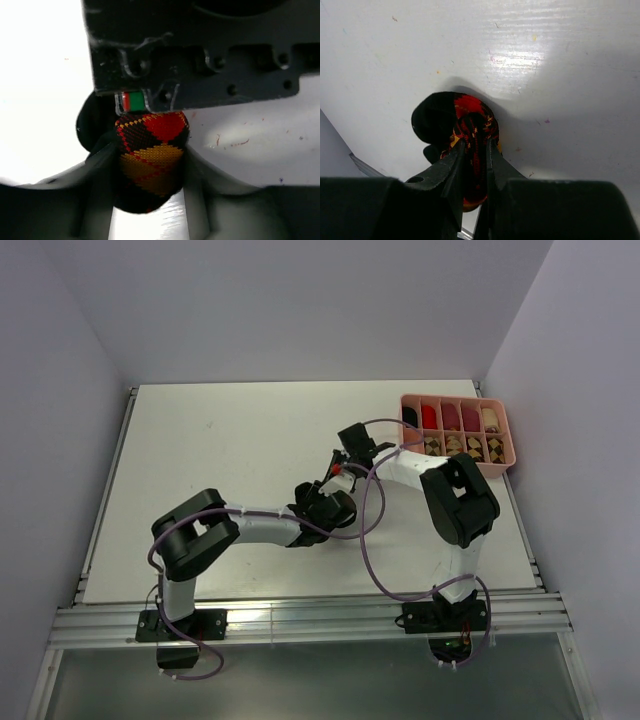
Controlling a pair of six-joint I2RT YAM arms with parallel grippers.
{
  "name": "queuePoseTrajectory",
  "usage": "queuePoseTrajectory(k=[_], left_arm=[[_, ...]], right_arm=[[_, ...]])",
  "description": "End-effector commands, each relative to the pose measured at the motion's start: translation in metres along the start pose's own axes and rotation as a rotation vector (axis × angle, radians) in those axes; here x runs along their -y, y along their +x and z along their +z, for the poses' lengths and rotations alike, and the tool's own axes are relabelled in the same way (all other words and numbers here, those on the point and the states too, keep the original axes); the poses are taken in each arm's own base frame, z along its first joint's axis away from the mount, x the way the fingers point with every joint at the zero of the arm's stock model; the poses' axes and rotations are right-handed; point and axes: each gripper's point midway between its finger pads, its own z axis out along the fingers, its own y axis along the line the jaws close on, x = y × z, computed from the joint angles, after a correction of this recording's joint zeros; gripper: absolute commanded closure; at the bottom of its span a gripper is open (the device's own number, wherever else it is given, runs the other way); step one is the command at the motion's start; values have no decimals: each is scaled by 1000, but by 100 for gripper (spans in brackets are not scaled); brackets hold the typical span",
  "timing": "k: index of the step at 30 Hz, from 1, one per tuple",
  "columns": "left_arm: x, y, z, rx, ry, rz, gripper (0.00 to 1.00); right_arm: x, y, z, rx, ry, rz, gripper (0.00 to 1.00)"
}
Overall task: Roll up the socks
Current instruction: Roll the sock at the center of the board, then pick up the sock at the center of the board.
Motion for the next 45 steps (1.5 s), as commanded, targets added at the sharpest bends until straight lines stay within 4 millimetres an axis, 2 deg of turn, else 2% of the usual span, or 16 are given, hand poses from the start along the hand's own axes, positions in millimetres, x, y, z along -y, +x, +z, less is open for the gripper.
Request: queuePoseTrajectory(k=[1, 4, 6, 7, 9, 10, 13, 16, 21, 23, 27, 29, 35, 41, 45], left_arm=[[-7, 35, 13, -113, -25, 15, 63], [-13, 38, 15, -150, -5, -25, 83], [-7, 33, 10, -160, 63, -58, 89], [-7, 31, 10, -166, 78, -82, 92], [-3, 25, 3, -183, 143, -115, 95], [1, 24, 3, -207, 193, -159, 96], [2, 19, -2, -259, 284, -248, 99], [-2, 14, -3, -303, 375, -334, 99], [-16, 6, 2, -382, 469, -474, 98], [-13, 2, 0, -407, 542, -522, 97], [-18, -8, 3, -441, 656, -645, 96], [-26, -15, 9, -435, 691, -725, 95], [-39, -25, 15, -419, 789, -904, 92], [-43, -10, 19, -443, 803, -1002, 92], [-44, 1, 20, -457, 814, -1065, 91]], right_arm=[[-4, 17, -3, -75, -33, -19, 100], [-10, 18, -5, -76, -69, -28, 100], [-14, 16, -8, -68, -97, -23, 99], [-19, 15, -11, -60, -130, -16, 94], [-22, 8, -16, -40, -162, 1, 85], [-28, 3, -21, -15, -193, 3, 74], [-39, -12, -37, 49, -241, 4, 55], [-44, -28, -53, 126, -287, 26, 42], [-45, -40, -72, 204, -389, 63, 30], [-42, -41, -73, 217, -384, 48, 29], [-36, -33, -67, 218, -403, 26, 28], [-32, -31, -64, 220, -405, 28, 27], [-33, -18, -41, 187, -440, 47, 25], [-44, -16, -20, 165, -467, 53, 24], [-42, -16, -1, 141, -451, 69, 24]])
